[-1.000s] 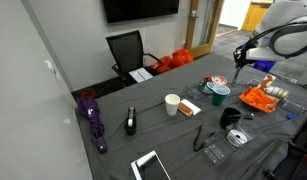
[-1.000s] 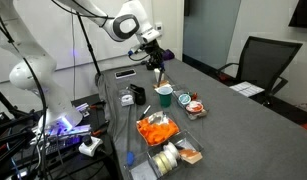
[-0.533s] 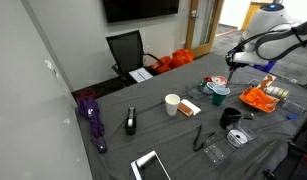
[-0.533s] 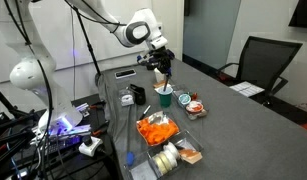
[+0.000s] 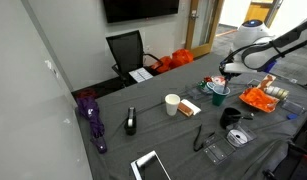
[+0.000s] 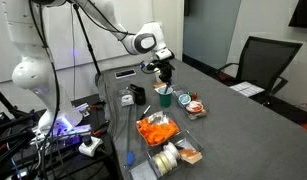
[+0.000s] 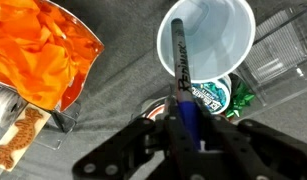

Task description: Se the green cup straight and put the marker inside it

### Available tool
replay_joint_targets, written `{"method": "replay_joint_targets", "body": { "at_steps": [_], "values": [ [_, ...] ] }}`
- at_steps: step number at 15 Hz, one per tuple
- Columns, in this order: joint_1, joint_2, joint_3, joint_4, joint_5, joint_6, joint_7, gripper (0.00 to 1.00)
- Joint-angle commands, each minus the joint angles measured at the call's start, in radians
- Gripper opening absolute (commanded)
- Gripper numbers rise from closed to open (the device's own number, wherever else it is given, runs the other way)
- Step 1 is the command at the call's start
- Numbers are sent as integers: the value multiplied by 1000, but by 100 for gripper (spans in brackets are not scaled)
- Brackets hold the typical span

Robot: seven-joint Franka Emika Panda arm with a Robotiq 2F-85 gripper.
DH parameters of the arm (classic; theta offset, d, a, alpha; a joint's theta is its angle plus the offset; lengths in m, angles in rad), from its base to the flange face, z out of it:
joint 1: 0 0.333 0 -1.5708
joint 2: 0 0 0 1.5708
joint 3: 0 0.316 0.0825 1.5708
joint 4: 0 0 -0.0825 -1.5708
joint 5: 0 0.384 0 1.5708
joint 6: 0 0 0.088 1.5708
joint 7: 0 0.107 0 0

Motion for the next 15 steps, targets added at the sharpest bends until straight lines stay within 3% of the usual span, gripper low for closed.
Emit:
{"method": "replay_joint_targets", "body": {
  "at_steps": [1,14,15],
  "values": [
    [38,45,-24,24,43,-46,-17,5],
    [80,97,-49,43,89,-67,-7,5],
    [81,95,-49,43,92,-71,-6,44]
  ]
}}
